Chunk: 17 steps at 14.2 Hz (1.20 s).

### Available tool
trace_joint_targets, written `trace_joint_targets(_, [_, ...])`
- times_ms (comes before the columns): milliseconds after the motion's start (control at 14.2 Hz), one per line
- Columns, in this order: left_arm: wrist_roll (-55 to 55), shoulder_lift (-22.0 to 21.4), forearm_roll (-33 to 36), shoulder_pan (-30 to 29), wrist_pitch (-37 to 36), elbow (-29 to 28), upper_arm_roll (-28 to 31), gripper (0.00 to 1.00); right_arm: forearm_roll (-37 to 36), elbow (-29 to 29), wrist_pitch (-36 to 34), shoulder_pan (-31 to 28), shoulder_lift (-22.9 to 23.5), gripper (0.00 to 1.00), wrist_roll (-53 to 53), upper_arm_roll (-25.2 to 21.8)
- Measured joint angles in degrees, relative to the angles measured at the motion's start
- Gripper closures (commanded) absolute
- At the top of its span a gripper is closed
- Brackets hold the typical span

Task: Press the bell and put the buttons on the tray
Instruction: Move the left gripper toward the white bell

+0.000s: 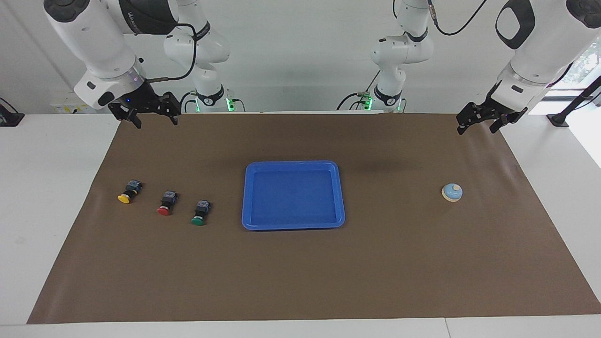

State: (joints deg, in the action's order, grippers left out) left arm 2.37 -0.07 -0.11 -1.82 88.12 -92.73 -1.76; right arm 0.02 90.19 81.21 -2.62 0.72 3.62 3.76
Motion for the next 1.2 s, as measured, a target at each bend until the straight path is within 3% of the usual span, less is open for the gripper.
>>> trace_joint_targets(422, [0.0,0.0,0.0,0.0,0.0,0.0,0.0,0.00,0.0,0.0,0.0,0.0,0.0,0.00,0.0,0.0])
trace_joint_targets(633, [-3.6,0.0,0.0,0.0,0.3,-0.2,-0.1,0.33,0.0,0.0,0.0,0.0,0.0,0.00,0.0,0.0])
trace_joint_targets(704, [-5.6,0.0,0.0,0.0,0.8,-0.6,-0.1,0.67,0.0,0.0,0.0,0.0,0.0,0.00,0.0,0.0])
trace_joint_targets(774, [-6.8,0.0,0.0,0.0,1.2,-1.0,0.0,0.90,0.0,0.0,0.0,0.0,0.0,0.00,0.0,0.0])
trace_joint_targets(844, [-7.2,-0.1,0.0,-0.1,1.5,-1.6,0.1,1.00,0.0,0.0,0.0,0.0,0.0,0.00,0.0,0.0])
trace_joint_targets(1196, [-5.7,-1.7,0.0,-0.4,8.2,-9.4,0.3,1.00,0.0,0.0,0.0,0.0,0.0,0.00,0.0,0.0])
